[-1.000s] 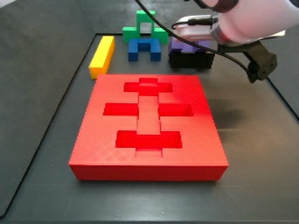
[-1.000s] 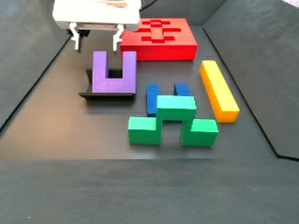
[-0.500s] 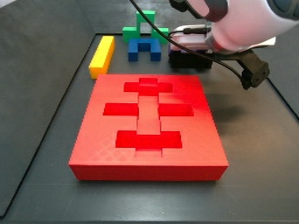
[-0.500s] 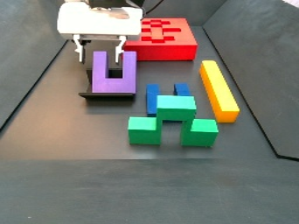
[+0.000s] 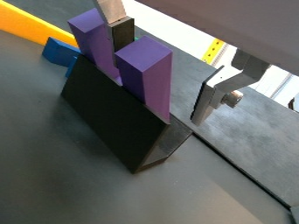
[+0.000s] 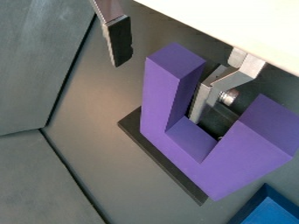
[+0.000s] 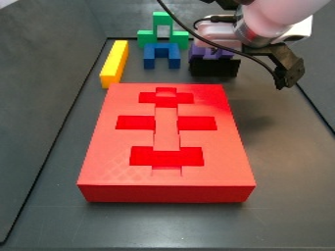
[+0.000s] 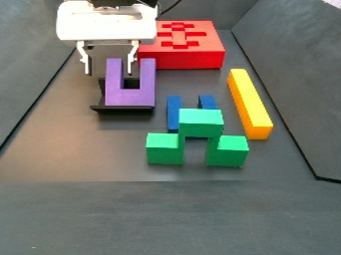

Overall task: Pick up the purple object. Move up. Place the purple object on the fixture. Regrasp the purple object. Move to above the board. Insert the purple object.
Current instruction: Regrasp the purple object.

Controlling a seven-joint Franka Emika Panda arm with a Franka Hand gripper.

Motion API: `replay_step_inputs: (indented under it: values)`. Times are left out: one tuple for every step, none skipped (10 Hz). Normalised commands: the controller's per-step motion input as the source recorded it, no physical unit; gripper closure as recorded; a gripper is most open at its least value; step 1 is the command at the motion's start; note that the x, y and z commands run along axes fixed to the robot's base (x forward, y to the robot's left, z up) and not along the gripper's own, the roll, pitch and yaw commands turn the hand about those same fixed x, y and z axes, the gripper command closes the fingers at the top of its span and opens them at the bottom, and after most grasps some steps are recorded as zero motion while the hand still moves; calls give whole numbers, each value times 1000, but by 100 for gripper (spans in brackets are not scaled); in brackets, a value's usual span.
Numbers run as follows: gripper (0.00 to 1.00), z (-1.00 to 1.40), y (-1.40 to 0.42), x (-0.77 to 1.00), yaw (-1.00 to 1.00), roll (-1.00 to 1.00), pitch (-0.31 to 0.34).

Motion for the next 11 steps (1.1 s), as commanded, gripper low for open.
replay_step_inputs:
  values:
    - [0, -14, -17, 0, 0, 0, 0]
    - [0, 0, 0, 0, 0, 14, 0]
    - [0, 0, 0, 0, 0, 137, -6]
    - [100, 0, 0, 0, 0, 0, 0]
    - [100, 0, 0, 0, 0, 0, 0]
    - [100, 0, 0, 0, 0, 0, 0]
    - [100, 0, 0, 0, 0, 0, 0]
    - [100, 0, 0, 0, 0, 0, 0]
    - [100, 0, 0, 0, 0, 0, 0]
    - [100, 0, 0, 0, 0, 0, 0]
    - [100, 0, 0, 0, 0, 0, 0]
